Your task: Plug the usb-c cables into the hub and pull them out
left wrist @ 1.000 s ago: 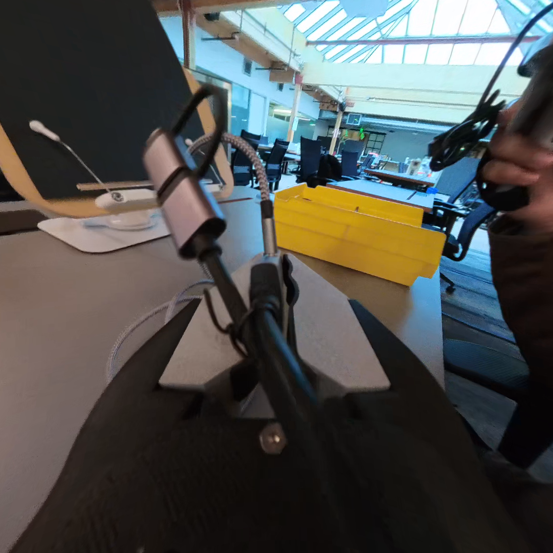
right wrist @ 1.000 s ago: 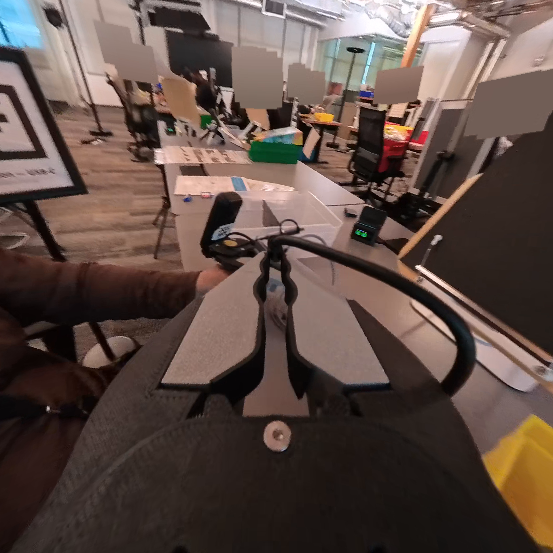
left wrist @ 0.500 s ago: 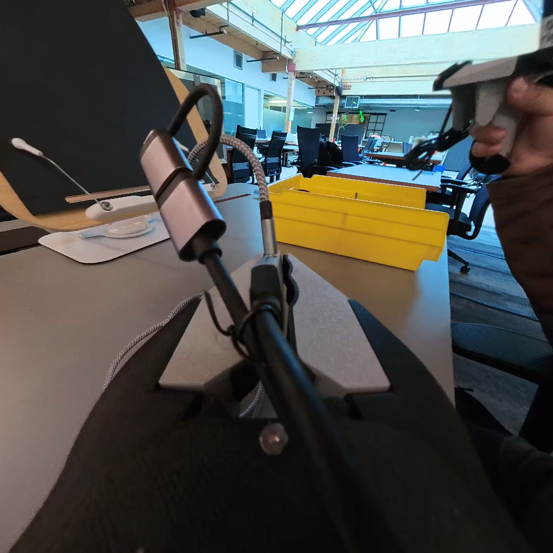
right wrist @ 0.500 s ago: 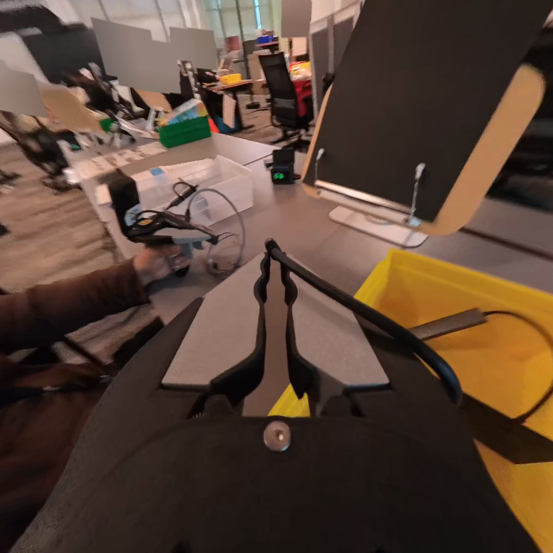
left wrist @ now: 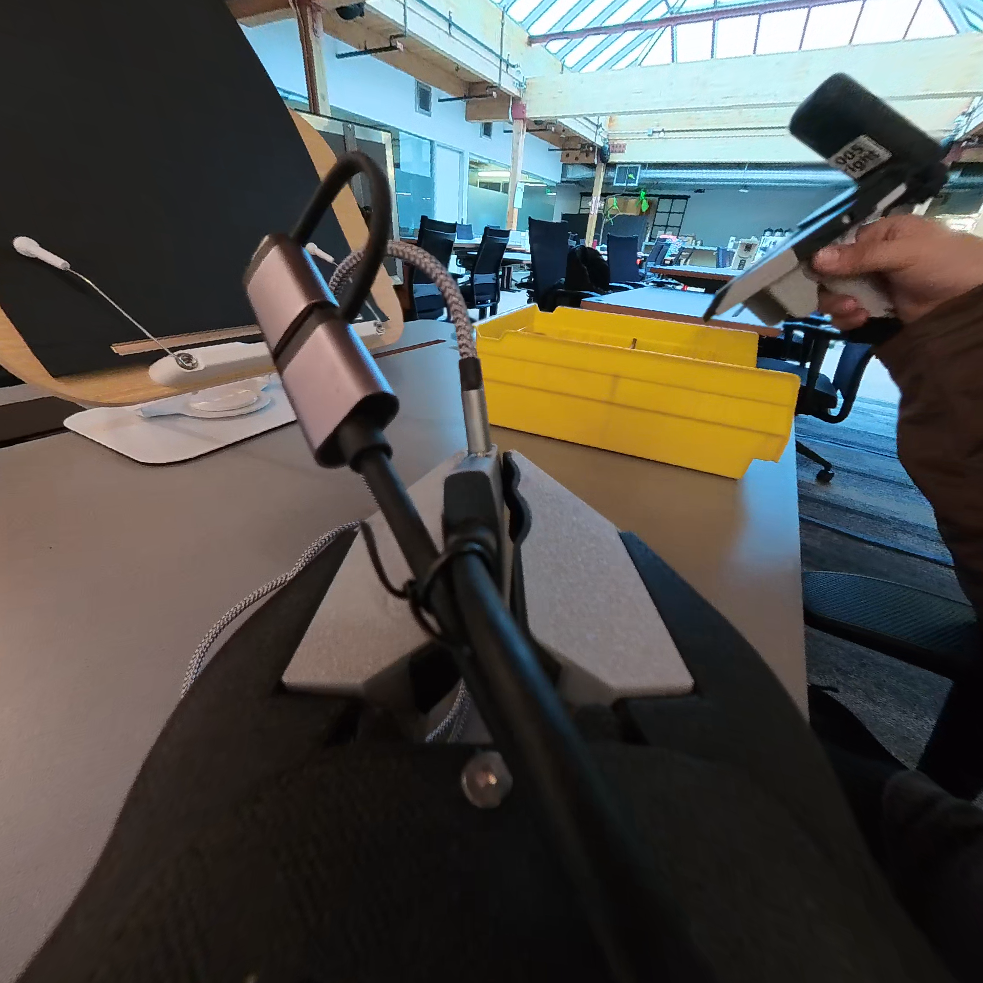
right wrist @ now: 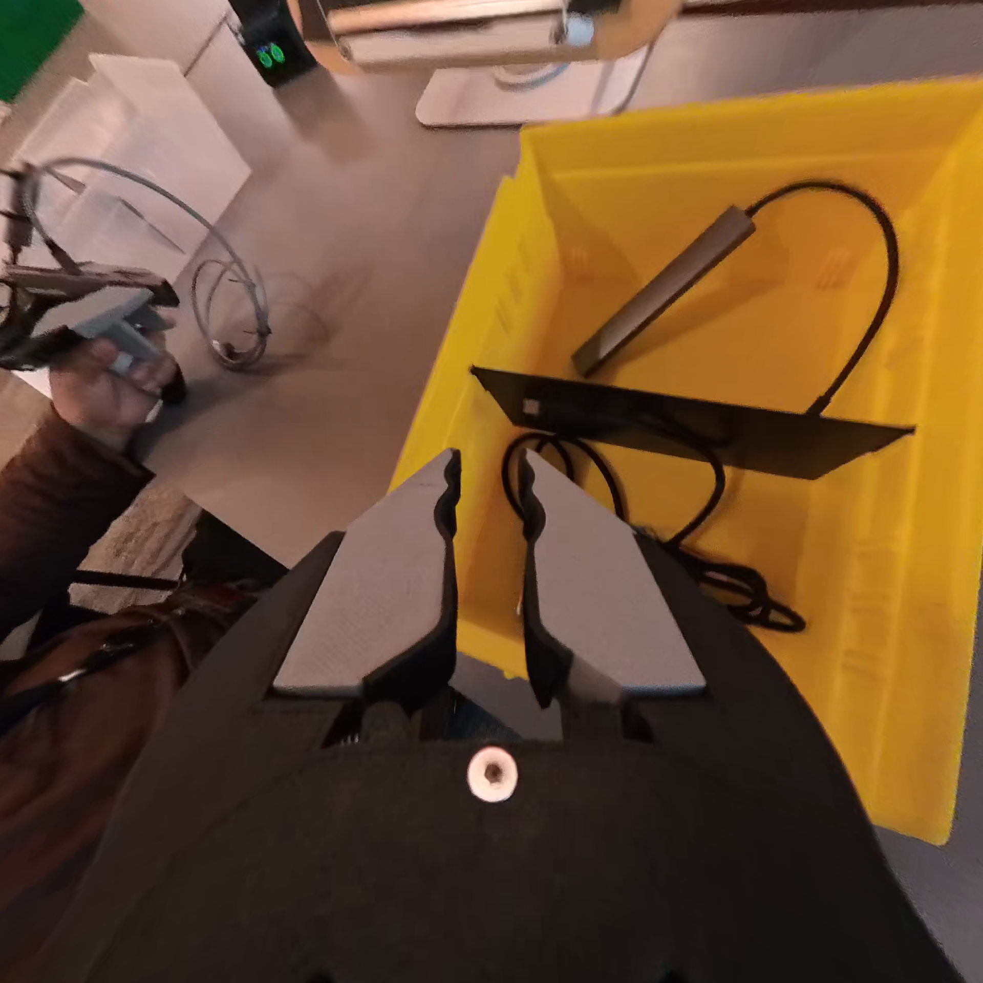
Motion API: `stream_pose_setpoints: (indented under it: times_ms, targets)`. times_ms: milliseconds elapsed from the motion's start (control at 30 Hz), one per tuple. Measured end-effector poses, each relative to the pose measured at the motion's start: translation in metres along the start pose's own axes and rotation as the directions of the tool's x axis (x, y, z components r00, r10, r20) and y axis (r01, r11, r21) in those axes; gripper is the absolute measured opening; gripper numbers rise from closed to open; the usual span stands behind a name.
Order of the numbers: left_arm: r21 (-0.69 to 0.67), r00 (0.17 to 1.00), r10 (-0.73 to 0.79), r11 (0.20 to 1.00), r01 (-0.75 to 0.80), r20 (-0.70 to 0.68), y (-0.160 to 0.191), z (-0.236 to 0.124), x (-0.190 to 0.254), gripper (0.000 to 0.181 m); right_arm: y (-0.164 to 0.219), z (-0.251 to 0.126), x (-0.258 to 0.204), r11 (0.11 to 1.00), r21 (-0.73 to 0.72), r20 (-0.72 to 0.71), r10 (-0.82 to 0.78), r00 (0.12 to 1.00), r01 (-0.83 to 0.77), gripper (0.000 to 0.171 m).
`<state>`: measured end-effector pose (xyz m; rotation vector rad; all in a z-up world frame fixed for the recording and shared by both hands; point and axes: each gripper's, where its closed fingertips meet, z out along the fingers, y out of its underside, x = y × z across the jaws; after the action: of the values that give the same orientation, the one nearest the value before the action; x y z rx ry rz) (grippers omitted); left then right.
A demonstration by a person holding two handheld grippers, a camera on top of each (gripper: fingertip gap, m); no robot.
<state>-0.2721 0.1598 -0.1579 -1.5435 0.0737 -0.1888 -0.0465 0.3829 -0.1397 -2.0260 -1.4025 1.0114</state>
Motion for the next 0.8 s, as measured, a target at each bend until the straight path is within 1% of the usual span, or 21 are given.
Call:
stream_pose_setpoints:
  times_ms: [33, 100, 167, 233, 300, 367, 467, 567, 633, 700, 733, 800]
  targets:
    - [0.0, 1.0, 0.003, 1.0, -0.003, -0.013, 0.0, 0.0, 0.002, 0.007, -0.008, -0.001, -0.006, 0.999, 0.032, 0.004, -0.017, 1.0, 0.017, 0.019]
    - [0.006, 0.998, 0.006, 1.0, -0.006, -0.068, -0.001, 0.0, 0.011, 0.007, -0.025, -0.002, -0.033, 0.99, 0.109, 0.056, -0.094, 0.994, 0.087, 0.021]
    - [0.033, 0.989, -0.013, 0.999, 0.018, -0.146, -0.004, 0.0, 0.024, 0.007, -0.036, 0.002, -0.076, 0.971, 0.159, 0.167, -0.206, 0.964, 0.18, 0.024]
    - [0.068, 0.97, -0.038, 0.996, 0.056, -0.241, -0.011, -0.002, 0.039, 0.007, -0.033, 0.012, -0.127, 0.947, 0.167, 0.313, -0.314, 0.896, 0.274, 0.026]
    - [0.103, 0.944, -0.061, 0.99, 0.099, -0.325, -0.018, -0.007, 0.05, 0.008, -0.023, 0.029, -0.172, 0.92, 0.146, 0.438, -0.39, 0.81, 0.364, 0.028]
    - [0.138, 0.931, -0.063, 0.983, 0.12, -0.359, -0.026, -0.012, 0.054, 0.007, -0.009, 0.053, -0.204, 0.887, 0.103, 0.508, -0.436, 0.743, 0.45, 0.029]
    - [0.163, 0.92, -0.071, 0.976, 0.143, -0.386, -0.031, -0.017, 0.055, 0.008, 0.009, 0.097, -0.232, 0.837, 0.034, 0.52, -0.482, 0.705, 0.547, 0.029]
    - [0.132, 0.922, -0.087, 0.98, 0.147, -0.378, -0.026, -0.014, 0.054, 0.008, 0.021, 0.129, -0.248, 0.798, -0.015, 0.51, -0.512, 0.691, 0.603, 0.028]
    - [0.102, 0.921, -0.09, 0.985, 0.138, -0.379, -0.021, -0.01, 0.056, 0.007, 0.017, 0.14, -0.257, 0.789, 0.026, 0.483, -0.547, 0.684, 0.613, 0.027]
    - [0.075, 0.915, -0.087, 0.989, 0.126, -0.394, -0.016, -0.008, 0.061, 0.008, 0.006, 0.142, -0.265, 0.79, 0.097, 0.459, -0.575, 0.677, 0.605, 0.024]
    - [0.093, 0.917, -0.086, 0.987, 0.132, -0.388, -0.018, -0.008, 0.06, 0.008, 0.002, 0.142, -0.266, 0.787, 0.123, 0.44, -0.589, 0.678, 0.604, 0.021]
    - [0.112, 0.906, -0.117, 0.978, 0.176, -0.407, -0.024, -0.012, 0.057, 0.007, -0.005, 0.141, -0.27, 0.784, 0.182, 0.427, -0.606, 0.671, 0.593, 0.023]
